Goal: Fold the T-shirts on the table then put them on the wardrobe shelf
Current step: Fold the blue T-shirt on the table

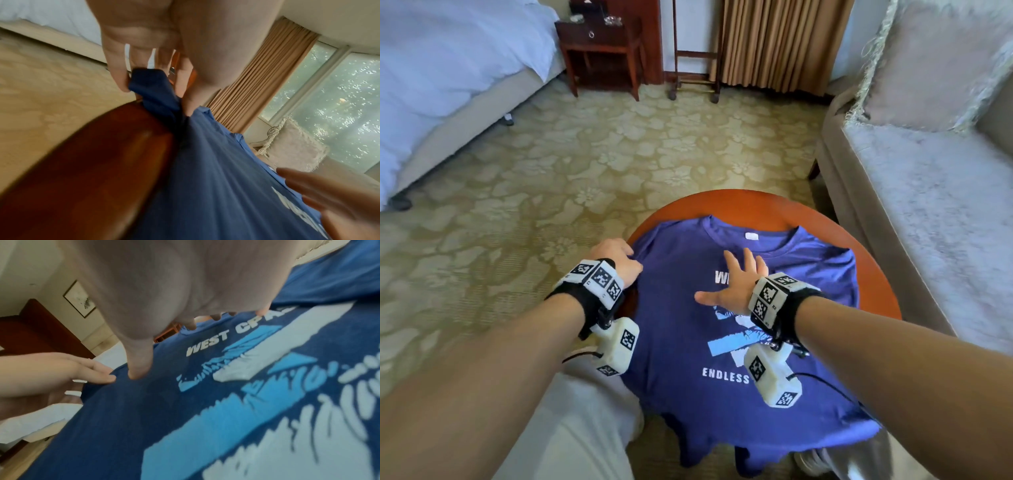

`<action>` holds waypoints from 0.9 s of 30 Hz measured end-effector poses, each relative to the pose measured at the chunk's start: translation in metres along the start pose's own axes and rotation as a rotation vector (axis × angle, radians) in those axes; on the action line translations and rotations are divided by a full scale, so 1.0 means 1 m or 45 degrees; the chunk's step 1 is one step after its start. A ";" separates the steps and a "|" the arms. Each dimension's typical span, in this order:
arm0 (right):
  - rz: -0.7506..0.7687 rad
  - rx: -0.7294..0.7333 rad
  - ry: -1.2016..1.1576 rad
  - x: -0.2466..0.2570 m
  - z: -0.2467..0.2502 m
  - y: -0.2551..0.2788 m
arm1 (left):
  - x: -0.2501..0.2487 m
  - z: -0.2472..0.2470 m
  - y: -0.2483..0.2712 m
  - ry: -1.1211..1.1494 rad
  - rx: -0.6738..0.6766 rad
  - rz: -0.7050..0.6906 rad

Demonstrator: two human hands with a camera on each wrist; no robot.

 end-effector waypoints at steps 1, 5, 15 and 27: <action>-0.008 0.024 0.044 0.001 -0.007 -0.002 | 0.006 0.005 -0.002 0.051 -0.048 0.014; -0.044 -0.005 0.128 -0.001 -0.017 -0.009 | 0.030 0.024 -0.018 0.297 -0.148 0.103; -0.089 -0.149 -0.040 0.028 -0.005 -0.018 | 0.110 -0.016 -0.061 0.587 0.136 0.402; 0.088 0.146 0.169 0.073 -0.062 -0.024 | 0.046 -0.071 0.012 1.236 0.835 0.170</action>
Point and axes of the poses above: each hand's wrist, its own y-axis away from the middle knuckle, its own z-axis out of the back of the hand, x = y × z, the point moved 9 cm from there along -y, towards the middle knuckle, and after that the axes turned 15 degrees about -y, right-handed, at the moved point
